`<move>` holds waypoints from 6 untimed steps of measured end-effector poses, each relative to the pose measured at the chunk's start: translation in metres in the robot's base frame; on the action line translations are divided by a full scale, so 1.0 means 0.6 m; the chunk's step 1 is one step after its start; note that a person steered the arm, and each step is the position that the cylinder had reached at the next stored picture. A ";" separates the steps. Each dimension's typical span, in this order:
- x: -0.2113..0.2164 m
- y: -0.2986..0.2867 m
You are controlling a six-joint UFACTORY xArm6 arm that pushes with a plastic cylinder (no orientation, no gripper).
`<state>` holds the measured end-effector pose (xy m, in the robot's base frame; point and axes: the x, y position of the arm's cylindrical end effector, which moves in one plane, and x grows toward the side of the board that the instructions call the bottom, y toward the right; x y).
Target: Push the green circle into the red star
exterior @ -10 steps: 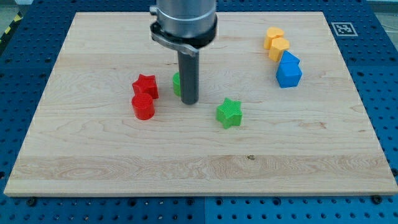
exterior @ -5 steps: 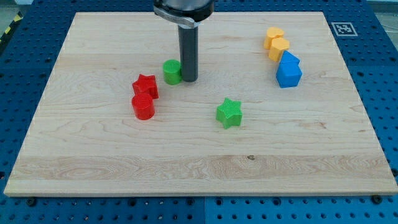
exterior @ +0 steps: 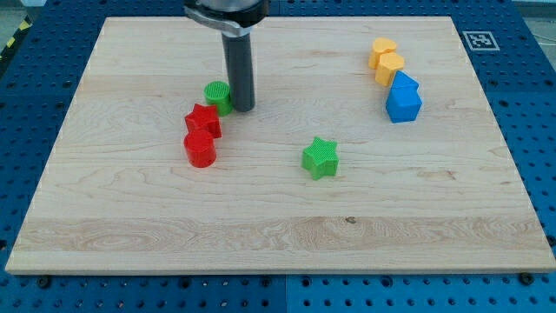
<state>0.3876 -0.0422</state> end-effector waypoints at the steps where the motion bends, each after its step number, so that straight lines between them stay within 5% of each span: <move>1: -0.036 0.045; 6: -0.027 -0.013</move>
<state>0.3712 -0.0500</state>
